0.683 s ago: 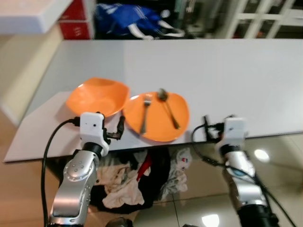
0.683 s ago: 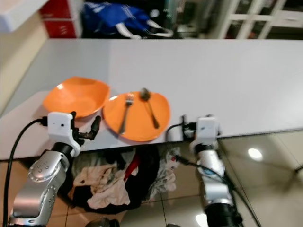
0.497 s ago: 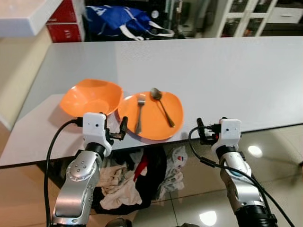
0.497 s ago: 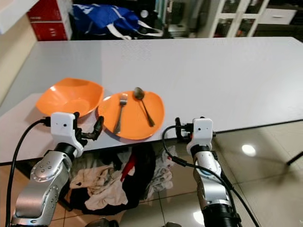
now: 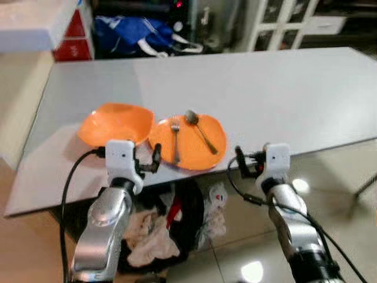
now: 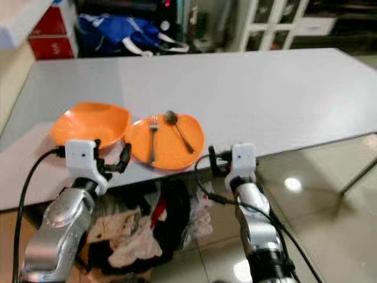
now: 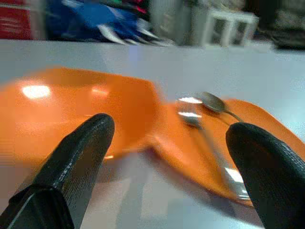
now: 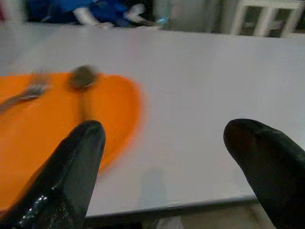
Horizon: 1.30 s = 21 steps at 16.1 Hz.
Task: Setting the table
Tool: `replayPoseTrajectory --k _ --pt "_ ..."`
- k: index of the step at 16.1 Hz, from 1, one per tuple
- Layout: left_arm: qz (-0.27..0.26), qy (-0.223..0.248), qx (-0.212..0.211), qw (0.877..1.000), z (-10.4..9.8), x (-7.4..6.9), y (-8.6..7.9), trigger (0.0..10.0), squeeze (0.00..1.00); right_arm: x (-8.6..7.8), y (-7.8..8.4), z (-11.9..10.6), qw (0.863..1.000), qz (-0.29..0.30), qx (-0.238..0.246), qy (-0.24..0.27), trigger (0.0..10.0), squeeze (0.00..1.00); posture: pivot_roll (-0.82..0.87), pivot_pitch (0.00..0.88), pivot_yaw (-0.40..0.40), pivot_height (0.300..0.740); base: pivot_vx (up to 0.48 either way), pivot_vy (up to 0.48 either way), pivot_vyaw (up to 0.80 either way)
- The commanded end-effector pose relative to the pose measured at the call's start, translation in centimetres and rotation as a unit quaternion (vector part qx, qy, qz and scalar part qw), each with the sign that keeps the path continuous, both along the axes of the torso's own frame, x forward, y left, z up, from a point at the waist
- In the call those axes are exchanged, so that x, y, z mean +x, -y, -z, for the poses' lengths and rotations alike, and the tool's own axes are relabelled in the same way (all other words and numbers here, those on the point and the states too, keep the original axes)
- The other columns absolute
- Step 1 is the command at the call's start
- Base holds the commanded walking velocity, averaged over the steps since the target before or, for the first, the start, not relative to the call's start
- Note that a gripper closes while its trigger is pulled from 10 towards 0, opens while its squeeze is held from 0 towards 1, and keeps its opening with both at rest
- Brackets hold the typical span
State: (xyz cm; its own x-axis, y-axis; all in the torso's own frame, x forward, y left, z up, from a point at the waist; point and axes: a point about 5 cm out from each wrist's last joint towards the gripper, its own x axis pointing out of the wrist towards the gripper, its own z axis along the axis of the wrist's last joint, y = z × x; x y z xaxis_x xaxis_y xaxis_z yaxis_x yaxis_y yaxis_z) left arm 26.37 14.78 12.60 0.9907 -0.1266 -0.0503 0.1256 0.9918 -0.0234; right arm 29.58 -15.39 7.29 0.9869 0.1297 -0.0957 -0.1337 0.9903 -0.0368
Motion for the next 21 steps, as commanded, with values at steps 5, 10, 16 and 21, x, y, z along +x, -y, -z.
replayPoseTrajectory --k 5,10,16,21 --pt "-0.009 -0.012 0.008 1.0 0.4 -0.27 -0.12 10.0 0.0 0.7 -0.61 -0.74 1.0 -0.012 0.002 0.008 10.0 0.0 0.01 0.0 -0.002 0.74 0.0 0.478 0.15" --pt "-0.006 -0.013 0.006 1.0 0.35 -0.34 0.09 10.0 0.0 0.82 -0.88 -0.8 1.0 -0.017 -0.002 0.009 10.0 0.0 0.01 0.0 -0.002 0.74 0.0 0.48 0.0" --pt "-0.005 -0.013 0.006 1.0 0.34 -0.34 0.1 10.0 0.0 0.83 -0.89 -0.78 1.0 -0.017 -0.001 0.009 10.0 0.0 0.01 0.0 -0.002 0.74 0.0 0.48 0.0" --pt "-0.005 -0.013 0.006 1.0 0.34 -0.34 0.1 10.0 0.0 0.83 -0.89 -0.78 1.0 -0.017 -0.001 0.009 10.0 0.0 0.01 0.0 -0.002 0.74 0.0 0.48 0.0"
